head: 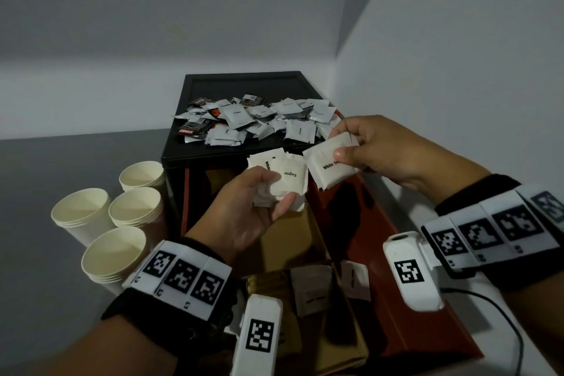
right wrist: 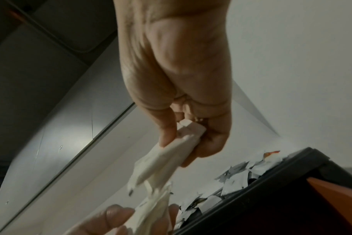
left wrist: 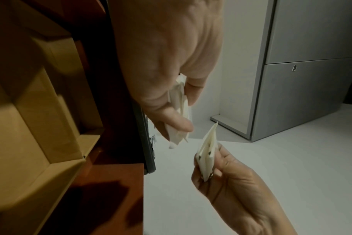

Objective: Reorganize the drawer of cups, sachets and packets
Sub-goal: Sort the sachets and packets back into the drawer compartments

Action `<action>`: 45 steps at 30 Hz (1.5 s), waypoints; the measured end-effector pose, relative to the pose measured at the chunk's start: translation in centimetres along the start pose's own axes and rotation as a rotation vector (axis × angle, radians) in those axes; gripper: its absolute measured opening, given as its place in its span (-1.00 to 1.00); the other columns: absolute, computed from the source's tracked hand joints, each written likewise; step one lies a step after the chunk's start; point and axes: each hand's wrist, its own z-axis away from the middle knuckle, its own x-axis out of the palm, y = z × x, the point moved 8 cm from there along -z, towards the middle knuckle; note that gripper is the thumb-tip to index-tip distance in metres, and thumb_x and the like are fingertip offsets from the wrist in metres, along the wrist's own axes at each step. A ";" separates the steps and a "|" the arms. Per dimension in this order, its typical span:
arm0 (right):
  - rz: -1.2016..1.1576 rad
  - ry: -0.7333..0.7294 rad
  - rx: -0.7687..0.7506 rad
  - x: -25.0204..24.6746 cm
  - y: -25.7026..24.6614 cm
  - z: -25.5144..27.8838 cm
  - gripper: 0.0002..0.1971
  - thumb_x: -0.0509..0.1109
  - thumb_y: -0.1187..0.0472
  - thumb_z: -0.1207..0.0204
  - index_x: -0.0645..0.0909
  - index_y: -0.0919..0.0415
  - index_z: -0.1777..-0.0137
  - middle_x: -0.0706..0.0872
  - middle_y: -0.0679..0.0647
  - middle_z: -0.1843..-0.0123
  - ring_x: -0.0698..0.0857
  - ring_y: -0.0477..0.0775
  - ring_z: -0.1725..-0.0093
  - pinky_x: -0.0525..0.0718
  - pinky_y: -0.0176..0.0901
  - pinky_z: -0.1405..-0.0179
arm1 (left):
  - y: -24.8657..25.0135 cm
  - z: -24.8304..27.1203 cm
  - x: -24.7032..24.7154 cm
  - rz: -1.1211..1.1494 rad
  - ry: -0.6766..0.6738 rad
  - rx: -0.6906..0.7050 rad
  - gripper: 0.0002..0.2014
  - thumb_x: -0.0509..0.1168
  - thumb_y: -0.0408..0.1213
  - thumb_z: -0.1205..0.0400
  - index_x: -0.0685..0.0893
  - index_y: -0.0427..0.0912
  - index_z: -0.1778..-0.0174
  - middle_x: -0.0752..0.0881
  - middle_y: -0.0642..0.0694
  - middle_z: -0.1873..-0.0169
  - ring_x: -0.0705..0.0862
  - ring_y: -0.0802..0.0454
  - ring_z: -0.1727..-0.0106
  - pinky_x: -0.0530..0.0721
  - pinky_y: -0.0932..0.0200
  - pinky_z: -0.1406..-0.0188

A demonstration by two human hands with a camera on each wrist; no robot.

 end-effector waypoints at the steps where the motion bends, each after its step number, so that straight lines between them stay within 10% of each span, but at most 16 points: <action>1: 0.044 -0.023 0.011 0.2 0.2 0.1 -0.75 0.39 0.41 -0.50 0.57 -0.01 0.20 0.63 -0.07 0.24 0.58 -0.16 0.28 0.52 -0.46 0.46 | 0.2 -0.1 -0.2 -0.001 0.018 0.022 -0.85 0.12 -0.41 -0.66 0.48 -0.34 0.22 0.64 -0.31 0.19 0.73 -0.17 0.53 0.68 0.32 0.55; 10: 0.205 -0.165 -0.082 3.7 -0.8 1.1 -0.77 0.45 0.37 -0.45 0.58 0.00 0.25 0.68 -0.10 0.26 0.61 -0.28 0.36 0.53 -0.57 0.41 | 0.6 -0.1 -0.7 -0.257 -0.052 0.132 -0.71 0.15 -0.59 -0.59 0.56 -0.24 -0.17 0.71 -0.23 0.14 0.73 -0.01 0.36 0.67 0.24 0.51; 20: 0.858 -0.313 -0.539 7.3 -2.8 2.5 -0.95 0.36 0.23 -0.54 0.55 0.07 0.09 0.42 -0.07 -0.25 0.44 -0.06 -0.11 0.41 -0.30 -0.01 | 0.1 1.3 0.9 -0.510 -0.250 -0.009 -0.77 0.31 -0.53 -0.36 0.63 -0.23 0.10 0.68 -0.24 0.26 0.60 -0.12 0.27 0.59 0.26 0.51; 29: 0.812 -0.395 -0.380 8.3 -0.7 3.0 -0.90 0.36 0.26 -0.54 0.50 0.09 0.15 0.53 -0.12 0.16 0.53 -0.10 0.14 0.44 -0.30 0.17 | -0.1 1.2 -0.8 -0.528 -0.114 -0.132 -0.82 0.09 -0.56 -0.64 0.58 -0.31 0.01 0.70 -0.24 0.26 0.64 -0.01 0.48 0.65 0.31 0.59; 45: 1.134 -0.932 -0.081 15.8 7.2 6.9 -0.55 0.26 0.40 -0.56 0.25 0.20 0.55 0.27 0.09 0.54 0.23 0.01 0.56 0.23 -0.24 0.58 | 1.9 0.7 -3.2 -0.539 0.159 -0.052 -0.89 0.24 -0.50 -0.62 0.53 -0.33 -0.04 0.57 -0.38 -0.19 0.63 -0.17 0.02 0.71 0.29 0.54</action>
